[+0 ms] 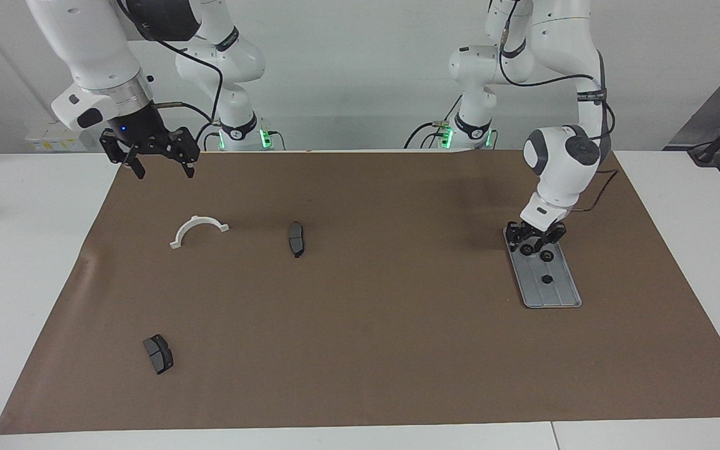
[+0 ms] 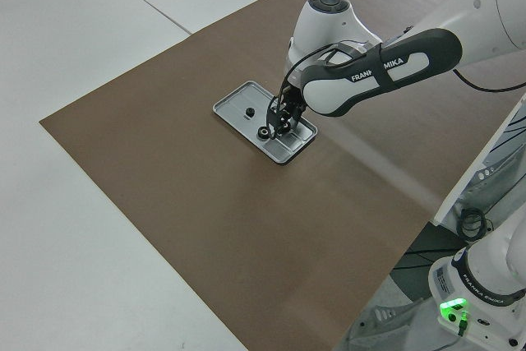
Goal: Place bearing gear from tray to pile
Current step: 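Grasp a black gear from the tray with the left gripper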
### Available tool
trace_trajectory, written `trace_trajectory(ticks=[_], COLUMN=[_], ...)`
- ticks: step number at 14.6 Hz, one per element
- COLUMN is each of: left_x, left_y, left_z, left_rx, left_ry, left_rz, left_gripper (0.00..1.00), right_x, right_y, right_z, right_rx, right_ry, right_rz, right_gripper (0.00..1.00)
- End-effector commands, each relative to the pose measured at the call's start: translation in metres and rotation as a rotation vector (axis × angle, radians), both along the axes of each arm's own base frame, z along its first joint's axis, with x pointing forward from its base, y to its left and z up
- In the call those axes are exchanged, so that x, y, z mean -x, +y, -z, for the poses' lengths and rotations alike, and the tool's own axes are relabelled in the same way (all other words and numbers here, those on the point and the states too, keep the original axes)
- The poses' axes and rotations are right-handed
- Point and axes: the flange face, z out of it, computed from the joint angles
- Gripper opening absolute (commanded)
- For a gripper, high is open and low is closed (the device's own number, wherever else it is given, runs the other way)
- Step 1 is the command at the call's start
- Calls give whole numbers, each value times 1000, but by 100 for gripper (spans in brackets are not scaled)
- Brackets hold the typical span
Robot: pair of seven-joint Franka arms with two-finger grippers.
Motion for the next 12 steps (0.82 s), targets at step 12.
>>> trace_trajectory(ticks=[12], left_x=[-40], left_y=[-93], left_z=[-98], left_rx=[1], left_ry=[1], left_rz=[41], left_gripper=[0], right_x=[5], right_y=[-4], right_z=[-3], right_rx=[-14], right_ry=[14], right_rz=[-8], right_gripper=[100])
